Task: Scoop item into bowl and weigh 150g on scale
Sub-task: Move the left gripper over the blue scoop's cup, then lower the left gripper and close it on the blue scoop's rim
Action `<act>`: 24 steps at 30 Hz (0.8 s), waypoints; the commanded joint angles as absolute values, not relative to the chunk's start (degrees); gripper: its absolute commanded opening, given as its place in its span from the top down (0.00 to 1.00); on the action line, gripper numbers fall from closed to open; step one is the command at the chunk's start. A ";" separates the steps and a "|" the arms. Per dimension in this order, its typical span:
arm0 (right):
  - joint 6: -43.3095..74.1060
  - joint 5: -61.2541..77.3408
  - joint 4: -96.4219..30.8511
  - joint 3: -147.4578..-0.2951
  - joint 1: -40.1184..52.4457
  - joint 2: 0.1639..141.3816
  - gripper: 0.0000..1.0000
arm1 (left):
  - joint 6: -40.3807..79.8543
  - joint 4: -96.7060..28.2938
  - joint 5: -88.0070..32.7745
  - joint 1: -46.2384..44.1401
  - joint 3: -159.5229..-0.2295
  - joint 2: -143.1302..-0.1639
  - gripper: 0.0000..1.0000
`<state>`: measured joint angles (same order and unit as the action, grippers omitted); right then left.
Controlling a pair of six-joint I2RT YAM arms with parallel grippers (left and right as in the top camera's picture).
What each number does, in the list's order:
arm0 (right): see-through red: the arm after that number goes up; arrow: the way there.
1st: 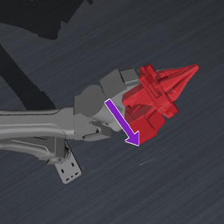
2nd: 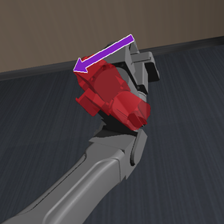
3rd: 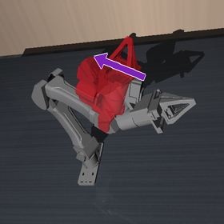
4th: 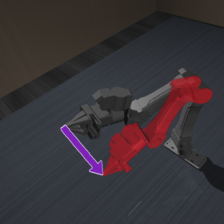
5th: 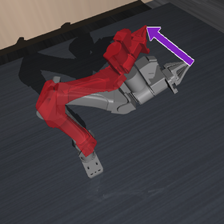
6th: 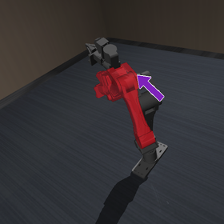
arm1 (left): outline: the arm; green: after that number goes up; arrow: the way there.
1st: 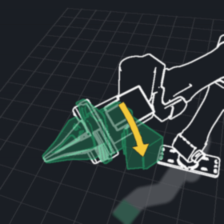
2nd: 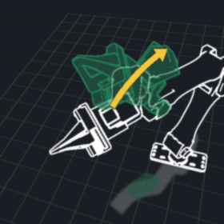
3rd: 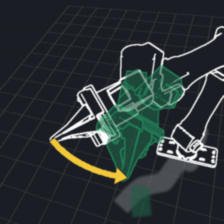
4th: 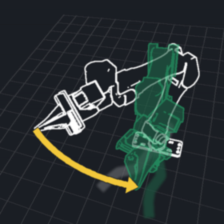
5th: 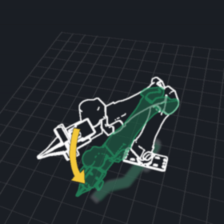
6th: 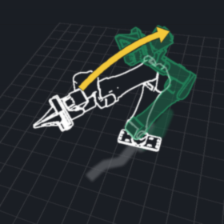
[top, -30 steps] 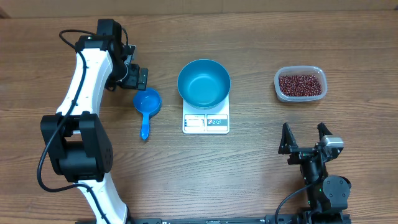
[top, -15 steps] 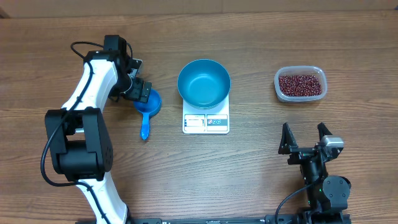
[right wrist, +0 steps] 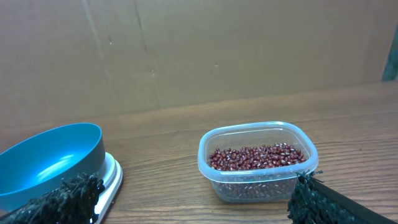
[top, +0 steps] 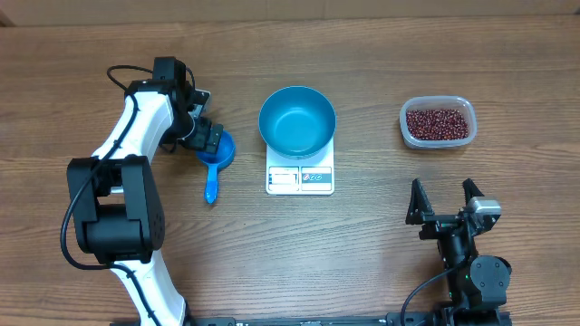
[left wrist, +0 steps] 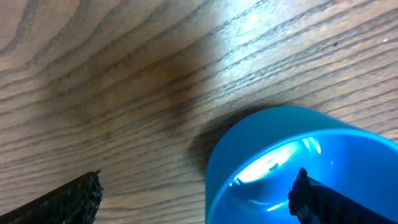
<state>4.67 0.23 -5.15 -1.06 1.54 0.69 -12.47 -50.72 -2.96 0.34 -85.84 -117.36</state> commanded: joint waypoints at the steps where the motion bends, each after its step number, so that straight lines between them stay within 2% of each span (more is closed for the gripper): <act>1: 4.45 0.51 -4.82 -0.45 1.37 0.16 0.00 | -13.72 -50.63 -5.65 0.30 -85.54 -117.75 0.00; 24: 4.45 0.54 -4.82 -0.45 1.37 0.16 0.00 | -12.69 -50.46 -5.80 0.30 -83.92 -117.75 0.00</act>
<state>4.67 0.23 -5.15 -1.06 1.54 0.69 -12.43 -50.74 -4.73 0.34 -85.38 -117.36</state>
